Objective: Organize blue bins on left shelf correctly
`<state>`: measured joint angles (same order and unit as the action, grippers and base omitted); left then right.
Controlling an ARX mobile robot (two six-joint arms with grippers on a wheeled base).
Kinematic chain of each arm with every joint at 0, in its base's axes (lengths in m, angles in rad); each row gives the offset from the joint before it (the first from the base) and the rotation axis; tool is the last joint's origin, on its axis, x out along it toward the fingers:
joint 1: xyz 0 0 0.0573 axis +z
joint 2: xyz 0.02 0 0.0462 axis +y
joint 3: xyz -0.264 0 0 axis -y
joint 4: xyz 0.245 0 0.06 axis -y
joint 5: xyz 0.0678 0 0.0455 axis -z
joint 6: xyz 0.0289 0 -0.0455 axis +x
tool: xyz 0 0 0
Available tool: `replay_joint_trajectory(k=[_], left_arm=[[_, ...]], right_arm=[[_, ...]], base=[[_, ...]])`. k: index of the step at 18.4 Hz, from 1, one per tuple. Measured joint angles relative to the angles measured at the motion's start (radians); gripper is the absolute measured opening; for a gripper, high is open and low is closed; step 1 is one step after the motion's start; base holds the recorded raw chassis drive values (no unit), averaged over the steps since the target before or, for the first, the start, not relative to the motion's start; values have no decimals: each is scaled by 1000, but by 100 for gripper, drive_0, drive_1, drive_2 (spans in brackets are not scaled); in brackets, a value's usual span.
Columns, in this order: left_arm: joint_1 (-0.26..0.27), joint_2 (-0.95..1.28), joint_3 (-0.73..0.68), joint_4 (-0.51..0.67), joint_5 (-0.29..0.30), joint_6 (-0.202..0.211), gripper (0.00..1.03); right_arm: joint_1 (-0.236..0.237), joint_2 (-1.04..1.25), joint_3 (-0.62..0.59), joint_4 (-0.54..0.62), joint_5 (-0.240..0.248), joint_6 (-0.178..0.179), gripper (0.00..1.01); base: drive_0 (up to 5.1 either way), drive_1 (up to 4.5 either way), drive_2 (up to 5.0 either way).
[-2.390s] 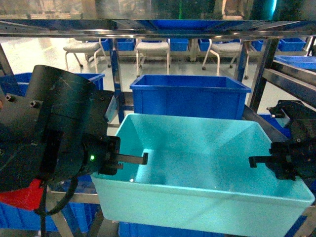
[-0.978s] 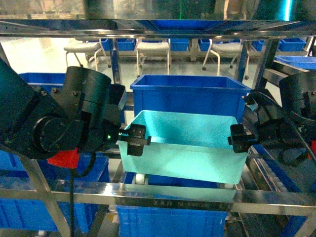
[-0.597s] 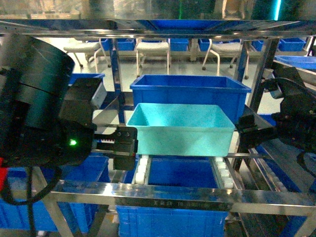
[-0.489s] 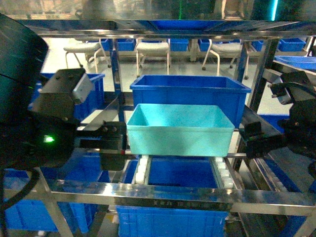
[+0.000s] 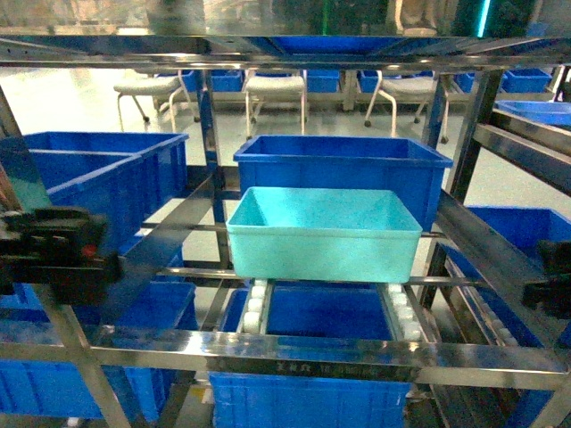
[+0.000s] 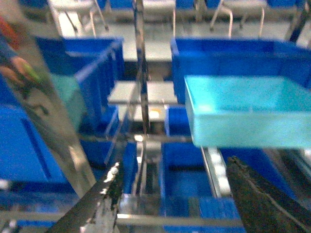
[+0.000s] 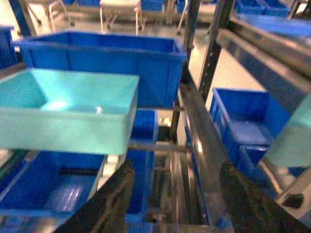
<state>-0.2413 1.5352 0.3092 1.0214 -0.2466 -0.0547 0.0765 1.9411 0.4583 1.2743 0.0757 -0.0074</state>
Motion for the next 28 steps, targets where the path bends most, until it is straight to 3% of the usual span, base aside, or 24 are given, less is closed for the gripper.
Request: replay_joint_trajectory(k=[1, 4, 5, 8, 10, 11, 13, 14, 20, 28], left_arm=[[26, -95, -37, 134, 22, 19, 47], [86, -253, -159, 58, 89, 37, 8], [101, -304, -181, 37, 104, 38, 2], [136, -453, -218, -37, 137, 39, 2], [160, -571, -261, -136, 164, 39, 2], [214, -627, -268, -173, 225, 40, 2], [246, -710, -278, -237, 233, 39, 2], [243, -743, -285, -264, 242, 40, 2], [240, -834, -293, -347, 246, 40, 2], [240, -1171, -294, -659, 246, 40, 2]], right_arm=[[-12, -120, -58, 21, -2, 0, 39], [-28, -285, -221, 4, -31, 0, 2], [-69, -356, -256, 8, -68, 0, 2], [-77, -514, -328, 5, -74, 0, 2], [-77, -655, -380, -92, -74, 0, 2], [-77, -715, -395, -135, -76, 0, 2], [-77, -822, -412, -235, -75, 0, 2], [-77, -885, -411, -315, -76, 0, 2], [-77, -1051, -414, -426, -76, 0, 2], [-77, -1447, -444, -784, -76, 0, 2]], base=[[0, 0, 0], [0, 0, 0], [0, 0, 0], [0, 0, 0], [0, 0, 0], [0, 0, 0], [0, 0, 0], [0, 0, 0], [0, 0, 0], [0, 0, 0]])
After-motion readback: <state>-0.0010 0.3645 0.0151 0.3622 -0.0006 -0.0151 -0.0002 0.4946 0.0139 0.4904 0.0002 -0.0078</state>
